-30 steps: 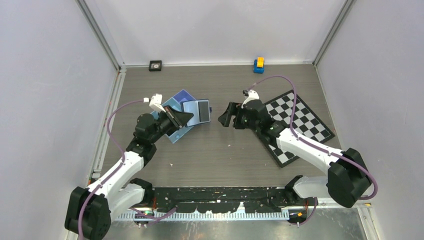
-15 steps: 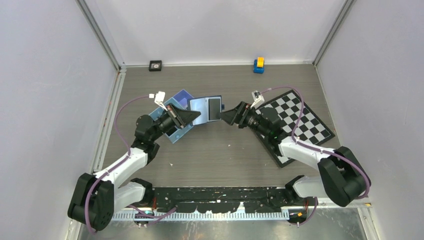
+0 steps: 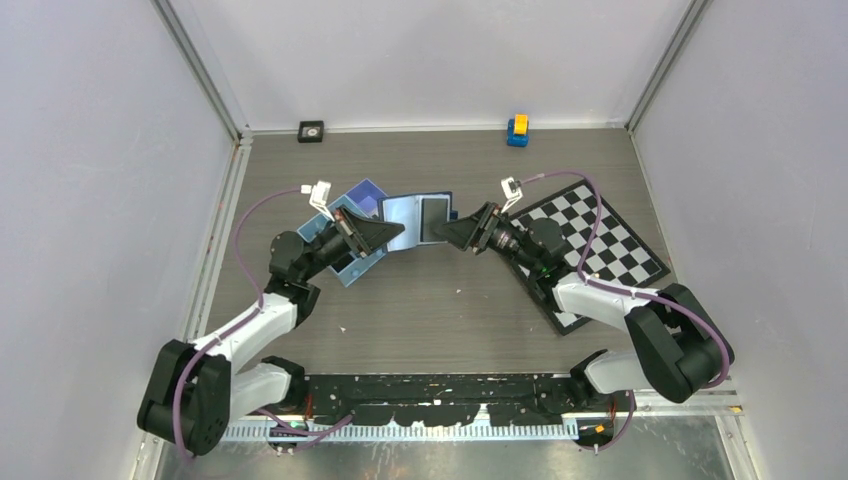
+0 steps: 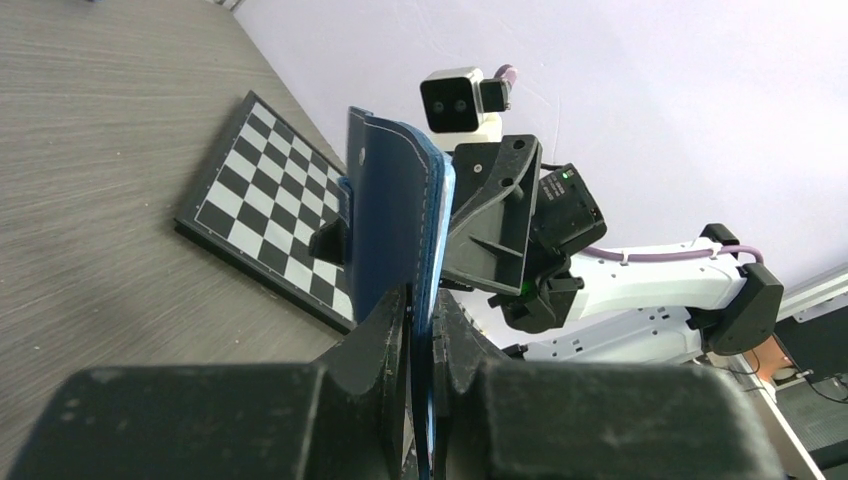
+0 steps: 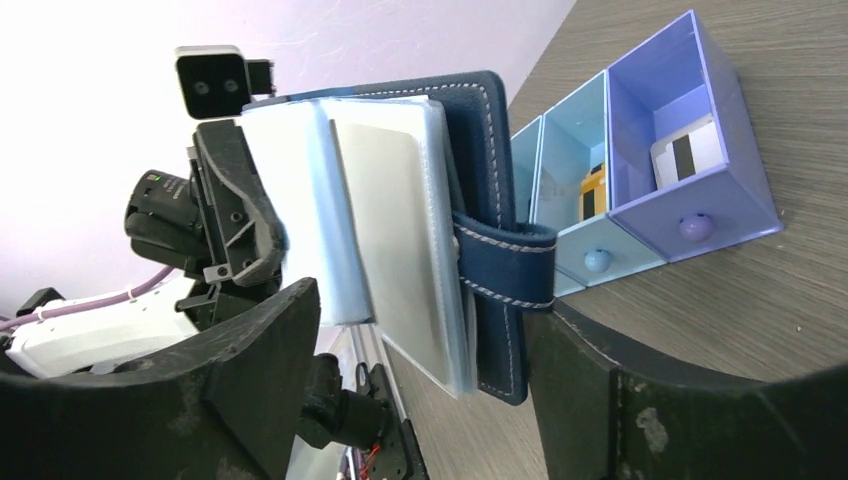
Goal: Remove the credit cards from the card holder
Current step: Remove the credit card from the card holder.
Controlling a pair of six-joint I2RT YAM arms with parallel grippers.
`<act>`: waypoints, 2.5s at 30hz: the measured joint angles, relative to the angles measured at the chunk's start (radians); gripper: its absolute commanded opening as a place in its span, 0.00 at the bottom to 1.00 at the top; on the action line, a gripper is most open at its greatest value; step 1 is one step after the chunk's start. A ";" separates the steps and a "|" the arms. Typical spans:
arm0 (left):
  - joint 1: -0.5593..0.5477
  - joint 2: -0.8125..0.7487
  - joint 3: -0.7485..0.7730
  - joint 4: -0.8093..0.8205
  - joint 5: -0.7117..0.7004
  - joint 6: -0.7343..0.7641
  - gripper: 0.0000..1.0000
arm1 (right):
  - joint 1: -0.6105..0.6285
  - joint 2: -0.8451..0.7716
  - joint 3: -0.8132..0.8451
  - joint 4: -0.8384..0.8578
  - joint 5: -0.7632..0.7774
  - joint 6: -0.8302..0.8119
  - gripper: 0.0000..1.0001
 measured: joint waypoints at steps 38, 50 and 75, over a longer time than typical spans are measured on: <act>-0.005 -0.092 0.093 -0.729 -0.462 0.282 0.67 | 0.002 0.024 0.007 -0.175 0.064 -0.042 0.01; -0.005 -0.092 0.092 -0.703 -0.388 0.316 0.61 | 0.002 0.031 0.038 -0.277 0.113 -0.075 0.00; -0.042 0.217 0.142 -0.393 -0.019 0.238 0.33 | 0.002 0.055 0.063 -0.278 0.067 -0.047 0.00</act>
